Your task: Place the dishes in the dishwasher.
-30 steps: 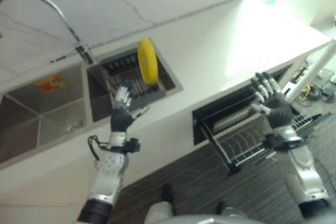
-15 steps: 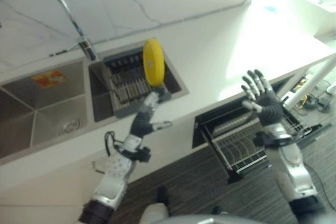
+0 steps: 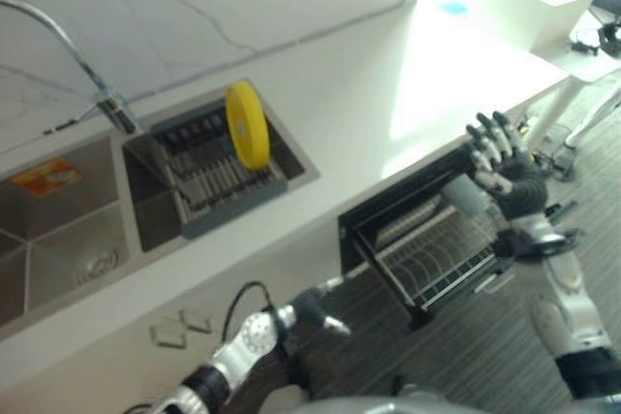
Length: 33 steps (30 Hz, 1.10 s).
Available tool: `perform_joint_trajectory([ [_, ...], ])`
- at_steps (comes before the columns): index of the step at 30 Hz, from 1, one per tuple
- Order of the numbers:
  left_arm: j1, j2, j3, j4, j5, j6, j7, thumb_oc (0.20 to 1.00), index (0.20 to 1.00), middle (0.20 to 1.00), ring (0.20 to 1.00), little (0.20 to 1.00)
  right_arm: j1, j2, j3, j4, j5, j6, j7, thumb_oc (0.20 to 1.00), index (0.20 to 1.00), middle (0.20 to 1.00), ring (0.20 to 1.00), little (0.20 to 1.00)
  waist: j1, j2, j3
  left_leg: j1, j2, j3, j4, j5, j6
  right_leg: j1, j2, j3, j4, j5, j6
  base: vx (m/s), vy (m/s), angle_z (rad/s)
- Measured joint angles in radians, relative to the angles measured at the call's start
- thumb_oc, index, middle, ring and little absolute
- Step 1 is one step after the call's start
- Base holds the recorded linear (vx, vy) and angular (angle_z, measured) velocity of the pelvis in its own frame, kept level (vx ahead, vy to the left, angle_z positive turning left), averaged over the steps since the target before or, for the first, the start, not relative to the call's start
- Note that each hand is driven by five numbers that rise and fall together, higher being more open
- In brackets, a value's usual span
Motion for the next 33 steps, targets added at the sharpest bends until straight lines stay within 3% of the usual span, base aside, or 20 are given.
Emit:
perform_joint_trajectory([
  [4, 0.078, -0.013, 0.094, 0.141, 0.006, 0.059, 0.128, 1.0, 1.0, 1.0, 1.0, 1.0, -0.063, 0.0, 0.043, 0.0, -0.002, 0.036, 0.021, 1.0, 1.0, 1.0, 1.0, 1.0, 0.037, 0.0, 0.0, -0.001, -0.001, -0.002, 0.0, 0.002, -0.002, 0.007, -0.001, -0.017, -0.002, 0.0, 0.0, 0.04, 0.007, 0.09],
  [7, 0.123, -0.076, 0.253, 0.328, -0.011, 0.103, 0.226, 1.0, 1.0, 1.0, 1.0, 1.0, -0.14, 0.004, 0.093, 0.0, -0.033, 0.062, 0.017, 1.0, 1.0, 1.0, 1.0, 1.0, 0.095, -0.003, -0.001, 0.001, -0.005, -0.011, 0.0, 0.002, -0.003, 0.022, -0.002, -0.032, -0.015, 0.0, 0.0, 0.07, -0.017, 0.14],
  [13, 0.191, -0.092, 0.318, 0.337, -0.052, 0.151, 0.296, 1.0, 1.0, 1.0, 1.0, 1.0, -0.326, 0.076, 0.164, 0.022, -0.105, 0.123, -0.053, 1.0, 1.0, 1.0, 1.0, 1.0, 0.204, -0.039, -0.002, -0.001, -0.013, -0.045, 0.0, 0.003, -0.005, 0.042, -0.004, -0.074, -0.015, -0.005, 0.0, 0.09, -0.001, 0.17],
  [17, 0.184, -0.1, 0.33, 0.324, -0.075, 0.182, 0.303, 1.0, 1.0, 1.0, 1.0, 1.0, -0.433, 0.129, 0.174, 0.111, -0.122, 0.166, -0.142, 1.0, 1.0, 1.0, 1.0, 1.0, 0.245, -0.065, -0.001, -0.003, -0.023, -0.062, 0.0, -0.002, -0.01, 0.05, -0.014, -0.097, -0.015, -0.01, 0.004, 0.08, 0.012, 0.16],
  [24, 0.192, -0.091, 0.321, 0.298, -0.07, 0.187, 0.315, 1.0, 1.0, 1.0, 1.0, 1.0, -0.466, 0.15, 0.193, 0.2, -0.16, 0.172, -0.263, 1.0, 1.0, 1.0, 1.0, 1.0, 0.284, -0.062, 0.003, -0.006, -0.039, -0.068, 0.0, -0.004, 0.0, 0.053, -0.032, -0.108, -0.015, -0.012, 0.009, 0.1, 0.028, 0.04],
  [33, 0.193, -0.085, 0.323, 0.296, -0.072, 0.156, 0.315, 1.0, 1.0, 1.0, 1.0, 1.0, -0.597, 0.105, 0.132, 0.291, -0.159, 0.169, -0.332, 1.0, 1.0, 1.0, 1.0, 1.0, 0.31, -0.059, 0.033, -0.007, -0.046, -0.092, 0.0, -0.003, 0.001, 0.067, -0.033, -0.134, -0.015, -0.021, 0.013, 0.11, 0.004, 0.08],
])
